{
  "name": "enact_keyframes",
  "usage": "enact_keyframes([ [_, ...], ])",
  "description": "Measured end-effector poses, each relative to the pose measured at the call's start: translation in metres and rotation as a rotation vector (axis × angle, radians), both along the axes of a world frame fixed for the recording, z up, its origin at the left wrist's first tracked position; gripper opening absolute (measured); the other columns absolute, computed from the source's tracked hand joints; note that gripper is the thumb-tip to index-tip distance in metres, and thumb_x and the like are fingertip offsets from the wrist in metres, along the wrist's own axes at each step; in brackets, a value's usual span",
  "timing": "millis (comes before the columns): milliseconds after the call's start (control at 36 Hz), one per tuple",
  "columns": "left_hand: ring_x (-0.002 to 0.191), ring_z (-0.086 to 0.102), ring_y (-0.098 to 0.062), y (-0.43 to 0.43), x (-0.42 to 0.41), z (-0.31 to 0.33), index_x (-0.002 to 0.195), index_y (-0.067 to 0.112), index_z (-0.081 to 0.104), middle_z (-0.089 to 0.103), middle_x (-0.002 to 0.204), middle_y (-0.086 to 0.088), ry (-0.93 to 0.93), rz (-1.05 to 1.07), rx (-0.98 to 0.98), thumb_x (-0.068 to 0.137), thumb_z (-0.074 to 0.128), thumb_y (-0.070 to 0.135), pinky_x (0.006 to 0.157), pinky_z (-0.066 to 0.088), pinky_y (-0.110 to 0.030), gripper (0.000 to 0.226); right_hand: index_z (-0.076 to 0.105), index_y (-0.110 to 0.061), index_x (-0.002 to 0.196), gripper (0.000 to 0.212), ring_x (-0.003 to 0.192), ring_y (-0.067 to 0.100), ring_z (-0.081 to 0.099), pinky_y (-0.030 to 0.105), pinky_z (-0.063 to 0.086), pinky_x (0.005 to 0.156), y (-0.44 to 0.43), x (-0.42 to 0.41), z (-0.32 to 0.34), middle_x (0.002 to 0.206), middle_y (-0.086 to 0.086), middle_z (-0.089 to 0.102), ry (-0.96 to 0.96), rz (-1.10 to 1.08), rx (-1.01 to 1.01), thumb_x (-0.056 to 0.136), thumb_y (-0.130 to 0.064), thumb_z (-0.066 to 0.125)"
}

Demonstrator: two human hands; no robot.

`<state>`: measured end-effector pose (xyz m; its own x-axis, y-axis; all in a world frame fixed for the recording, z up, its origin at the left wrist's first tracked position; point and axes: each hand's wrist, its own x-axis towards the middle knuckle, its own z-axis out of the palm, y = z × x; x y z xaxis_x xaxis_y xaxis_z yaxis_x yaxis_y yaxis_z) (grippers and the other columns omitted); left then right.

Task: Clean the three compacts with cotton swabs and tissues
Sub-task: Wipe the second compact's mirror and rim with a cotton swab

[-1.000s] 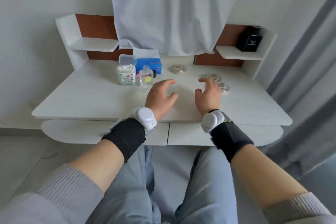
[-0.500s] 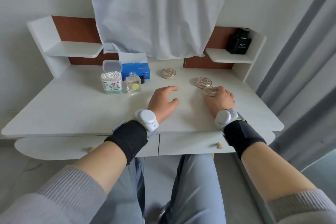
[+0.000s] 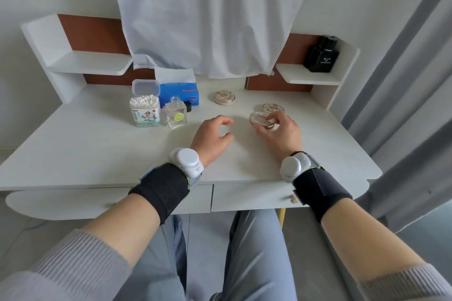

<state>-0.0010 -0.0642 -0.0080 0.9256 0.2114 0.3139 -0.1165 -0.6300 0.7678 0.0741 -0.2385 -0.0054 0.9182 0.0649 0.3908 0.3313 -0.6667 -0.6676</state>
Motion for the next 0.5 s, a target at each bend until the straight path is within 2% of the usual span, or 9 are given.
enact_keyframes([
  [56, 0.115, 0.054, -0.015, 0.002, 0.0, 0.0, 0.117, 0.014, 0.062, 0.063, 0.12, 0.0, -0.004, -0.01, 0.008, 0.081, 0.061, 0.008, 0.091, 0.032, -0.014, 0.036, 0.062, -0.02, 0.093, 0.038, 0.093, 0.019, 0.06, 0.029, 0.045, 0.079, 0.007, -0.007, 0.001, 0.094, -0.002, 0.066, 0.018, 0.075, 0.025, 0.07, -0.047, 0.076],
  [167, 0.119, 0.05, -0.014, 0.011, 0.001, -0.002, 0.122, 0.016, 0.058, 0.06, 0.124, 0.0, 0.018, -0.048, 0.017, 0.079, 0.065, 0.01, 0.095, 0.031, -0.015, 0.045, 0.063, -0.021, 0.095, 0.035, 0.088, 0.011, 0.057, 0.021, 0.039, 0.073, 0.024, -0.015, 0.002, 0.091, -0.007, 0.064, 0.09, 0.215, 0.021, 0.07, -0.042, 0.077],
  [278, 0.122, 0.048, -0.016, 0.02, 0.003, -0.003, 0.127, 0.016, 0.054, 0.057, 0.128, -0.003, 0.048, -0.085, 0.028, 0.078, 0.069, 0.013, 0.097, 0.033, -0.018, 0.052, 0.062, -0.023, 0.096, 0.034, 0.094, 0.015, 0.058, 0.026, 0.043, 0.082, 0.03, -0.013, -0.001, 0.096, -0.003, 0.066, 0.122, 0.326, -0.086, 0.07, -0.038, 0.078],
  [389, 0.122, 0.048, -0.015, 0.025, 0.005, -0.006, 0.13, 0.015, 0.052, 0.056, 0.129, -0.005, 0.072, -0.116, 0.077, 0.076, 0.072, 0.013, 0.089, 0.028, -0.008, 0.057, 0.062, -0.022, 0.097, 0.035, 0.097, 0.017, 0.058, 0.029, 0.044, 0.085, 0.029, -0.011, -0.003, 0.1, 0.001, 0.067, 0.121, 0.365, -0.139, 0.071, -0.038, 0.078],
  [500, 0.121, 0.049, -0.015, 0.03, 0.011, -0.01, 0.129, 0.015, 0.053, 0.058, 0.128, -0.004, 0.073, -0.112, 0.077, 0.076, 0.072, 0.014, 0.09, 0.029, -0.009, 0.056, 0.06, -0.022, 0.101, 0.037, 0.099, 0.02, 0.057, 0.031, 0.044, 0.086, 0.031, -0.006, -0.007, 0.104, 0.002, 0.066, 0.138, 0.376, -0.169, 0.073, -0.04, 0.077],
])
